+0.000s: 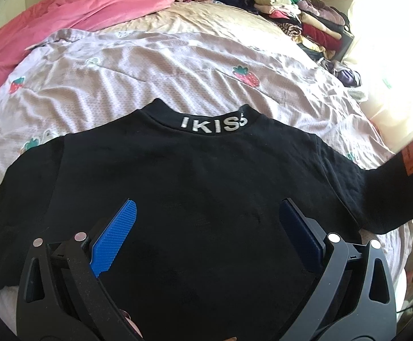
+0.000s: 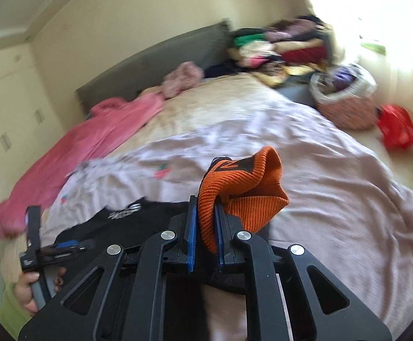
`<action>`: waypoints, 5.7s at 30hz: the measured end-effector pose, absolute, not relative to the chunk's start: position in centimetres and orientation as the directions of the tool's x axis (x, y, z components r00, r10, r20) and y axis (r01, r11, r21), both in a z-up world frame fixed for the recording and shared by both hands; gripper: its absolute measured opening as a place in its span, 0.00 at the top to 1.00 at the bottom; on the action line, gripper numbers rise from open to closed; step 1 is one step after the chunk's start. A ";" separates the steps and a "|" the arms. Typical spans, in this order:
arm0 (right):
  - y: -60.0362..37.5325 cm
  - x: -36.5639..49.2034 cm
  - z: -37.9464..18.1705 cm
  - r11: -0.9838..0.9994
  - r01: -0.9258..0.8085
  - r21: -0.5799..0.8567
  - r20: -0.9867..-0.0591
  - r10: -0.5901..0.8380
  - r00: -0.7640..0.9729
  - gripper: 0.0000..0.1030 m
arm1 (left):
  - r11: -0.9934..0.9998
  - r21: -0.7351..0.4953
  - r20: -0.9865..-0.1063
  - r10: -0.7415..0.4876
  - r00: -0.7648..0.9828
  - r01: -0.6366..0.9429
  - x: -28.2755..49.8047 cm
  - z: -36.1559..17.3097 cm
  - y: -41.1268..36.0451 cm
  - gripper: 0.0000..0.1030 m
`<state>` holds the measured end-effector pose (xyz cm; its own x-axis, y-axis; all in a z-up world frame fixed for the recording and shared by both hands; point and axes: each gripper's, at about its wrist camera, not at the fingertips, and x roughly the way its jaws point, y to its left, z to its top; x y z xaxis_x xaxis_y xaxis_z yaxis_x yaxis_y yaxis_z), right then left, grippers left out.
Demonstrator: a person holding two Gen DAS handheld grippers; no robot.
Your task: Fold small clothes
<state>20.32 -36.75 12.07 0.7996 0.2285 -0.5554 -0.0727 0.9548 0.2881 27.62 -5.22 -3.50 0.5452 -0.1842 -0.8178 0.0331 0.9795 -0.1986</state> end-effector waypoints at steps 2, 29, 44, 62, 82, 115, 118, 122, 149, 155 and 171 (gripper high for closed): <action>-33.9 21.4 12.2 0.955 -0.129 0.267 -0.562 0.263 0.784 0.90 | 0.978 -0.205 -0.818 -0.185 0.544 0.024 27.5 -3.6 -4.7 0.09; -29.6 24.0 1.3 0.997 -0.058 0.058 -0.740 0.082 0.668 0.70 | 0.850 -0.518 -0.771 -0.513 0.378 0.096 27.8 -6.3 -8.8 0.10; -32.2 23.2 -0.7 0.985 -0.010 0.171 -0.739 0.135 0.660 0.58 | 0.816 -0.578 -0.774 -0.550 0.314 0.004 29.2 -8.6 -13.1 0.43; -32.6 22.5 0.4 0.984 0.003 0.175 -0.704 0.123 0.700 0.54 | 0.876 -0.454 -0.743 -0.472 0.474 0.162 27.5 -3.8 -12.9 0.94; -27.7 22.1 1.3 0.988 -0.093 0.121 -0.687 0.151 0.711 0.47 | 0.942 -0.331 -0.722 -0.290 0.629 0.054 26.8 -0.4 -2.9 0.94; -23.9 21.9 3.5 0.985 -0.157 0.068 -0.688 0.161 0.708 0.47 | 0.955 -0.296 -0.756 -0.231 0.613 -0.005 24.6 -1.9 4.2 0.93; -22.9 22.4 4.5 0.980 -0.189 0.058 -0.677 0.178 0.714 0.47 | 0.962 -0.268 -0.780 -0.249 0.574 0.054 24.9 -3.1 1.8 0.90; -21.3 23.1 6.3 0.967 -0.253 0.038 -0.659 0.214 0.721 0.47 | 0.985 -0.172 -0.852 -0.148 0.503 -0.002 25.8 -6.8 1.3 0.77; -16.5 28.2 -3.5 0.939 -0.324 0.115 -0.834 0.268 0.483 0.30 | 0.963 -0.266 -0.826 -0.210 0.523 -0.034 23.8 -6.6 3.7 0.62; -16.6 26.9 -0.2 0.927 -0.336 0.163 -0.792 0.327 0.516 0.31 | 0.958 -0.283 -0.794 -0.204 0.573 -0.052 22.4 -4.5 4.7 0.62; -15.8 22.4 9.7 0.895 -0.424 0.140 -0.655 0.405 0.638 0.31 | 0.964 -0.244 -0.728 -0.108 0.677 -0.109 17.8 0.4 8.6 0.30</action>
